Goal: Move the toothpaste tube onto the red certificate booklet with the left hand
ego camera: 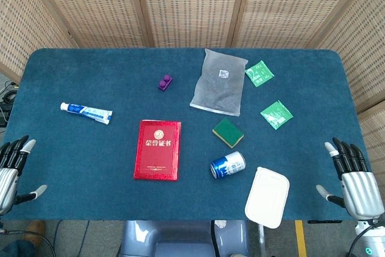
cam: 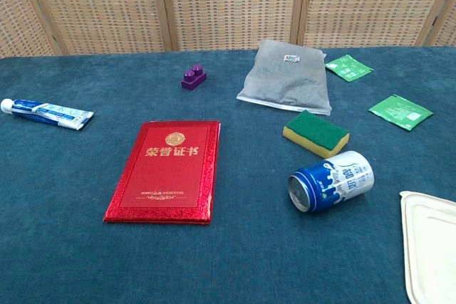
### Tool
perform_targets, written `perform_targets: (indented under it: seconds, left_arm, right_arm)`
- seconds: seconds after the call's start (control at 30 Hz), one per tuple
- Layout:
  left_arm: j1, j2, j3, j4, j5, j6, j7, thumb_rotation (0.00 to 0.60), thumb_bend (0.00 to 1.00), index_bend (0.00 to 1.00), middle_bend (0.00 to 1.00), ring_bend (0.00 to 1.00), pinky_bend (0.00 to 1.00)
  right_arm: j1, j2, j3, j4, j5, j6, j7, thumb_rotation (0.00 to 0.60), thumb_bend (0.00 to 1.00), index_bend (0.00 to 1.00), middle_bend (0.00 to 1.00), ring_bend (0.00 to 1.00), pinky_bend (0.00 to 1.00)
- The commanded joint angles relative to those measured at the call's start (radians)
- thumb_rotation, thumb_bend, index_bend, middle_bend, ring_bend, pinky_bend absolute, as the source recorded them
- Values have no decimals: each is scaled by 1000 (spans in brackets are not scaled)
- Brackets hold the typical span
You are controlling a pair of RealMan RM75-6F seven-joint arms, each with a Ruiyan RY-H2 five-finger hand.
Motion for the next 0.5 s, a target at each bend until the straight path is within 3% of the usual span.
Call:
perform_targets:
  seconds: [0.03, 0.3, 0.5]
  left_arm:
    - [-2, 0, -2, 2, -6, -5, -2, 600, 111, 0, 0, 0, 0]
    - [-38, -11, -34, 32, -77, -72, -8, 600, 111, 0, 0, 0, 0]
    - [-194, -25, -132, 156, -187, -276, -6, 600, 119, 0, 0, 0, 0]
  right_arm:
    - [0, 1, 1, -2, 3, -3, 1, 600, 0, 0, 0, 0, 0]
    - [1, 4, 2, -6, 9, -9, 4, 600, 0, 0, 0, 0, 0]
    - [6, 2, 11, 0, 26, -21, 6, 600, 0, 0, 0, 0, 0]
